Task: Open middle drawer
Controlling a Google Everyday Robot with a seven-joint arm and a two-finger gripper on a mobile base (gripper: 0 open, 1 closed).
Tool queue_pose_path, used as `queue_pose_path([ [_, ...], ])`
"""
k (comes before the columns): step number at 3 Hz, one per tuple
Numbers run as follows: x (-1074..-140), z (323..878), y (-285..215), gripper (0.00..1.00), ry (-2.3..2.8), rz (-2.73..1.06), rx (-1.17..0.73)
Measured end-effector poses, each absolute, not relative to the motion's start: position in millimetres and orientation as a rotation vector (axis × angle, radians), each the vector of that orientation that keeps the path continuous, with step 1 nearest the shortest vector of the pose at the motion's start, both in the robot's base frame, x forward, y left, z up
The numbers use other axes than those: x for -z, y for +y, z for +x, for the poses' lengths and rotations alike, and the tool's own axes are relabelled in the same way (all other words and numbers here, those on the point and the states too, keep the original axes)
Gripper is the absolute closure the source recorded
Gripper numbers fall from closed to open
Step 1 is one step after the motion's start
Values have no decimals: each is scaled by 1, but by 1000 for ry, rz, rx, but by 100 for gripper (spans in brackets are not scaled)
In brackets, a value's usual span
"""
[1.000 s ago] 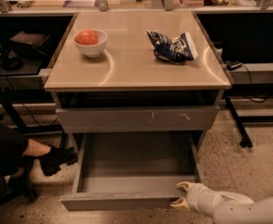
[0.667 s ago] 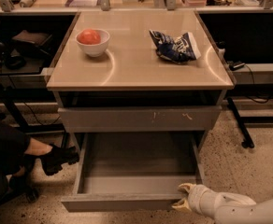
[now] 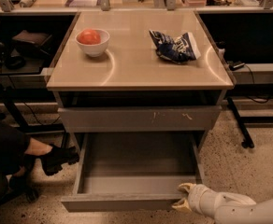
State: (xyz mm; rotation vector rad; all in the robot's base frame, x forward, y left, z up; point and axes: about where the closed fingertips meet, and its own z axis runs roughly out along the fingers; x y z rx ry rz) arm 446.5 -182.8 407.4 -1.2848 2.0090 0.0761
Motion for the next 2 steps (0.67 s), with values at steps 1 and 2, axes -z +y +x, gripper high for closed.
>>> queue_pose_path([
  [1, -407, 446, -183, 34, 2009, -1285, -76],
  [2, -407, 447, -183, 11, 2009, -1285, -76],
])
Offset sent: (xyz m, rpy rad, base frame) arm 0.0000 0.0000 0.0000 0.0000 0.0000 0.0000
